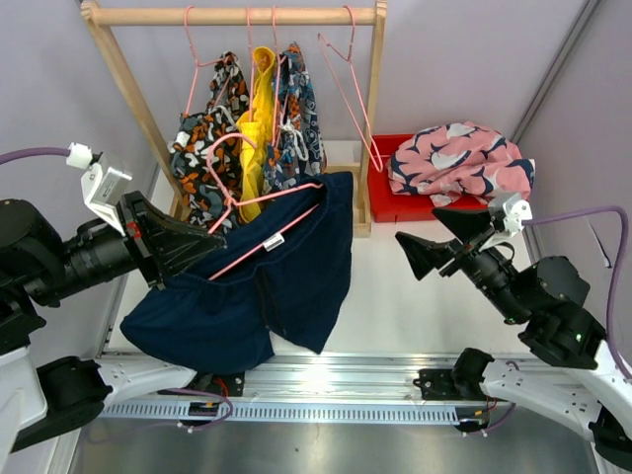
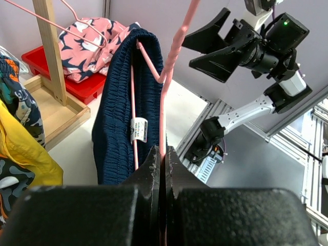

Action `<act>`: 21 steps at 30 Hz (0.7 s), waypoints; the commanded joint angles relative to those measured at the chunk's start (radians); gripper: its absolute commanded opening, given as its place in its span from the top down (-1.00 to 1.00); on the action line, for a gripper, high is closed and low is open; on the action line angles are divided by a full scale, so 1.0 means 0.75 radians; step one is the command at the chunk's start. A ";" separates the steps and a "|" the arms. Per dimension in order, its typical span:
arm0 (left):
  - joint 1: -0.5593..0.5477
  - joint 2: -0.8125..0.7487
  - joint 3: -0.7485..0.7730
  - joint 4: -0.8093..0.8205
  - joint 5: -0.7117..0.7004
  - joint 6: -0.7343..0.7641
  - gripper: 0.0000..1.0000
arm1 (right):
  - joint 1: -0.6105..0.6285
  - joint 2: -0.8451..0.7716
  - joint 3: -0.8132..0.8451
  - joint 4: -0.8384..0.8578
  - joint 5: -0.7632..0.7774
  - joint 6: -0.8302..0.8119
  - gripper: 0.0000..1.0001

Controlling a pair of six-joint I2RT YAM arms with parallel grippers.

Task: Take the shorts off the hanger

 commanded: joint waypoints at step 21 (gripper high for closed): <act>-0.008 -0.014 0.056 0.125 -0.004 0.001 1.00 | 0.006 0.530 -0.136 0.652 -0.091 -0.047 1.00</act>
